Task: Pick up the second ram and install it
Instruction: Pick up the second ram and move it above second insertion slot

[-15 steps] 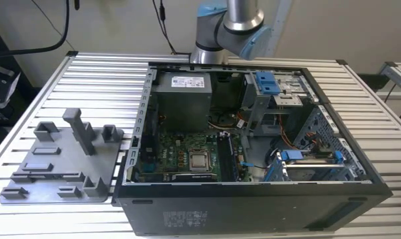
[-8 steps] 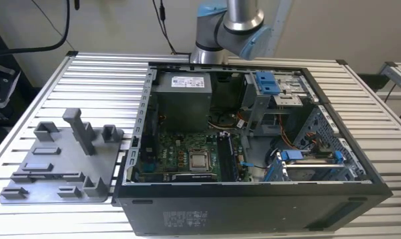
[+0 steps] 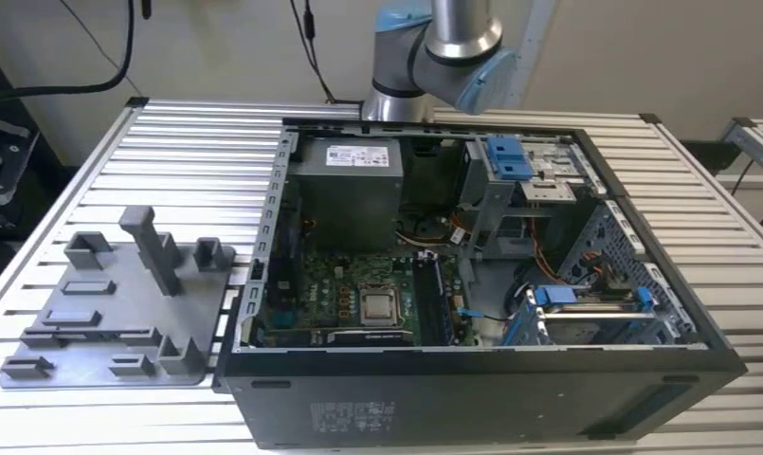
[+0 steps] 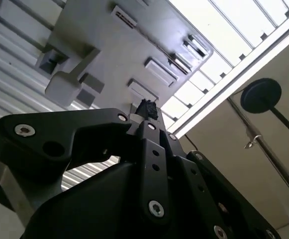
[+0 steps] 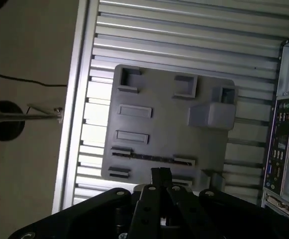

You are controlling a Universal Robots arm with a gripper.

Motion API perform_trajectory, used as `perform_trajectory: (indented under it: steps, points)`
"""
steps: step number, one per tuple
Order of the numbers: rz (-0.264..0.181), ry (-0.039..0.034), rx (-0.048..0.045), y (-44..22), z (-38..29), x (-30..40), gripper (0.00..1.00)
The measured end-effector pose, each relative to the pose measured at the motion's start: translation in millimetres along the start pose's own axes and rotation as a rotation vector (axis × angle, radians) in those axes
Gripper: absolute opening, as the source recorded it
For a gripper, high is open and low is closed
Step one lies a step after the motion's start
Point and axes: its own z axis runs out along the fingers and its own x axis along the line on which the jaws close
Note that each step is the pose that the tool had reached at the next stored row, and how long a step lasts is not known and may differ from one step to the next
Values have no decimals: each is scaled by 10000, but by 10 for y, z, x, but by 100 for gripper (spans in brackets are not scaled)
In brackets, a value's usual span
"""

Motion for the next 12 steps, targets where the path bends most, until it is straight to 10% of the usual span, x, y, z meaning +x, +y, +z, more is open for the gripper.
perform_trajectory:
  steps: [12]
  points:
    - [-1477,128,-16,0,-1,0,11]
